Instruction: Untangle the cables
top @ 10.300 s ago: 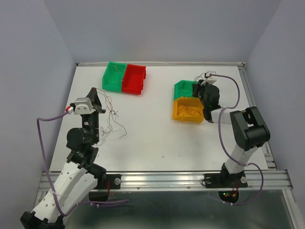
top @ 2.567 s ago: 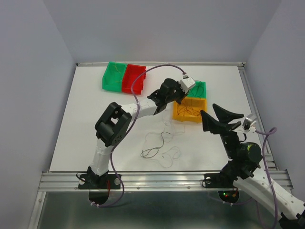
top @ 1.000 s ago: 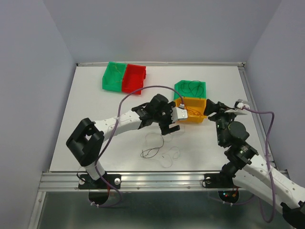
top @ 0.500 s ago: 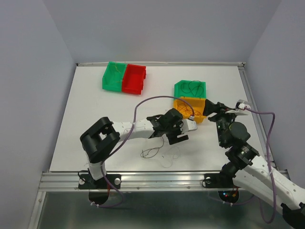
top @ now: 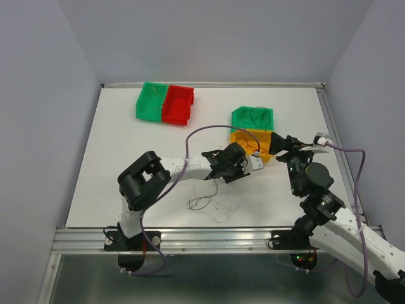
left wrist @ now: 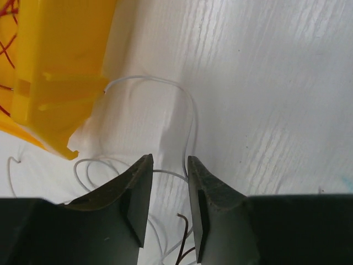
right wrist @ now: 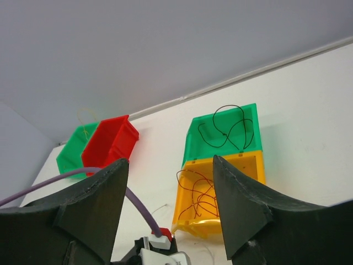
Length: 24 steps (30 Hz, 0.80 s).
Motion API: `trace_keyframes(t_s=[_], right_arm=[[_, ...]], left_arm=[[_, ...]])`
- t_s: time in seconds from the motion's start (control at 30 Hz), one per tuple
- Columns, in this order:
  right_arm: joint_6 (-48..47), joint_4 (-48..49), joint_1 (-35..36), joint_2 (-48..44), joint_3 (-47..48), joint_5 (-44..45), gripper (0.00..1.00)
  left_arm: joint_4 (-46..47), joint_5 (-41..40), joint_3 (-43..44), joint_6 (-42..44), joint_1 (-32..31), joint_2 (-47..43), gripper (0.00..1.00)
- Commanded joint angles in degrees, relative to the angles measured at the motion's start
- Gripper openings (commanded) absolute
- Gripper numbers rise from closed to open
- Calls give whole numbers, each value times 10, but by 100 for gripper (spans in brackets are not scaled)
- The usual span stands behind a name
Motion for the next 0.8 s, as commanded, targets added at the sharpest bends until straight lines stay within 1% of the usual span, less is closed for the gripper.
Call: trace_keyframes(t_s=[0.0,0.1,0.2,0.23,0.27,0.3,0.37,0.47,0.63,0.67,0.7,0.77], right_arm=[[4,15,1,-20,15,-3,68],[1,14,1,-28,12,-8,68],[-1,15,1,-36,8,-8,68],[-1,14,1,-38,9,-8,68],[-1,14,1,-42,7,-8,68],[-3,15,1,-44,6,-8,68],[-3,14,1,-48,4,-9,68],[-5,15,1,-54,3,-11,67],[-9,15,1,-52,4,-21,67],[-10,15,1,-48,5,-22,67],[-11,15,1,-42,8,-24,67],[-11,16,1,-35,11,-24,67]], left_arm=[[-28,8,21,-2,0,11,41],[-35,-5,25,-6,-4,14,41],[-37,-18,24,-8,-5,18,30],[-42,-19,25,-8,-5,20,13],[-45,-19,29,-7,-6,21,4],[-49,-16,31,-7,-6,22,0],[-50,-10,30,-8,-6,14,0],[-32,-10,15,-8,-6,-22,0],[-29,6,-1,-12,-1,-111,0],[-31,15,-4,-17,7,-126,0],[-33,47,-5,-24,15,-156,0],[-26,85,-8,-37,37,-191,0]])
